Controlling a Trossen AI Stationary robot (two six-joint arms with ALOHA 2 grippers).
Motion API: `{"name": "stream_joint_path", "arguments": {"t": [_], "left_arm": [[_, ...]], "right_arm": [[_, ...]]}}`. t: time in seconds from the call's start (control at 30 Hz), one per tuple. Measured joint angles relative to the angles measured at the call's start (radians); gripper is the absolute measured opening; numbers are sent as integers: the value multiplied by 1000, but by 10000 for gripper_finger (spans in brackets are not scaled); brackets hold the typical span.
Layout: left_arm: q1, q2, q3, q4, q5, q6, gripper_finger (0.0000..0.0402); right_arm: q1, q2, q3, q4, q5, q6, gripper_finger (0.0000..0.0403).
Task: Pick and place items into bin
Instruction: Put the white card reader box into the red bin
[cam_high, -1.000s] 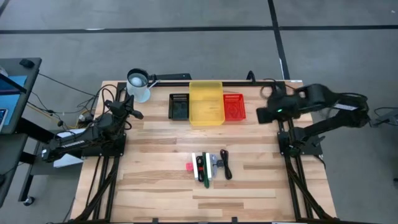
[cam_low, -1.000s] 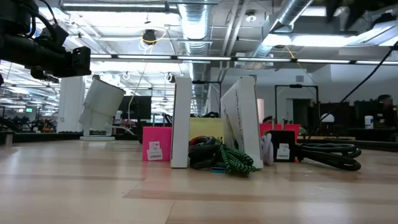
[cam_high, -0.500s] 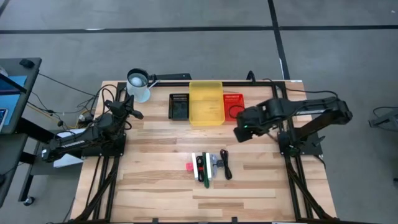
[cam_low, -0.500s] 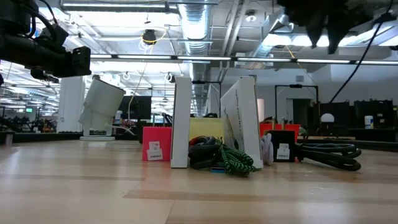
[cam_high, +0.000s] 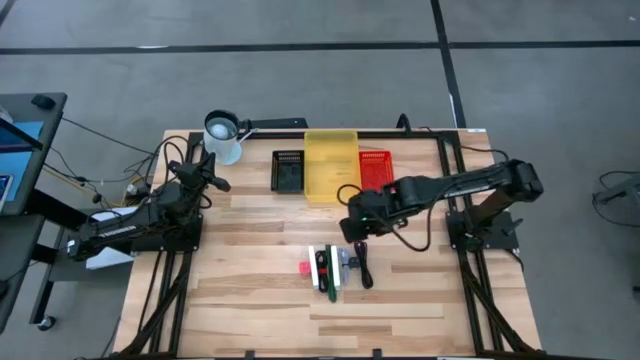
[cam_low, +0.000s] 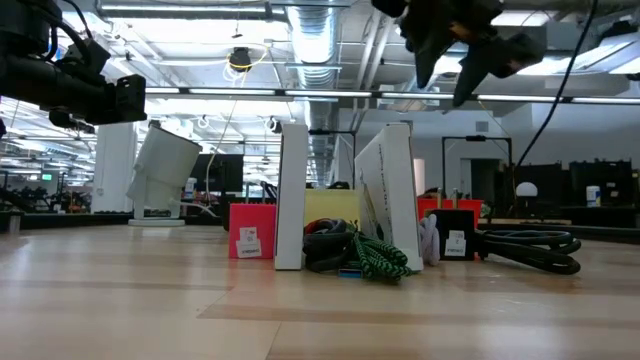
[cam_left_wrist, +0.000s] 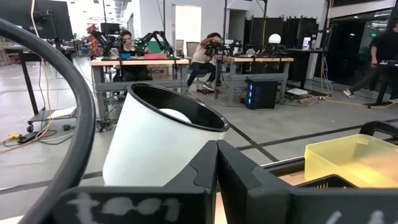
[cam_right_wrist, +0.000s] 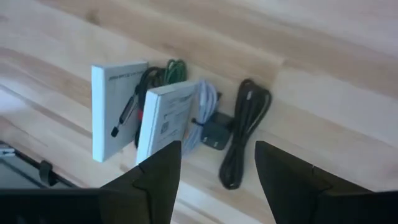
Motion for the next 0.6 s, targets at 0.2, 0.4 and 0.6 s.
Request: {"name": "stream_joint_path", "arguments": {"t": [0.2, 0.4, 0.6], "left_arm": [[0, 0, 0, 0, -1, 0, 0], [0, 0, 0, 0, -2, 0, 0], [0, 0, 0, 0, -2, 0, 0]], "right_arm": [[6, 75, 66, 8, -4, -27, 201], [21, 147, 151, 7, -4, -62, 201], [34, 221, 226, 7, -8, -88, 201]]}}
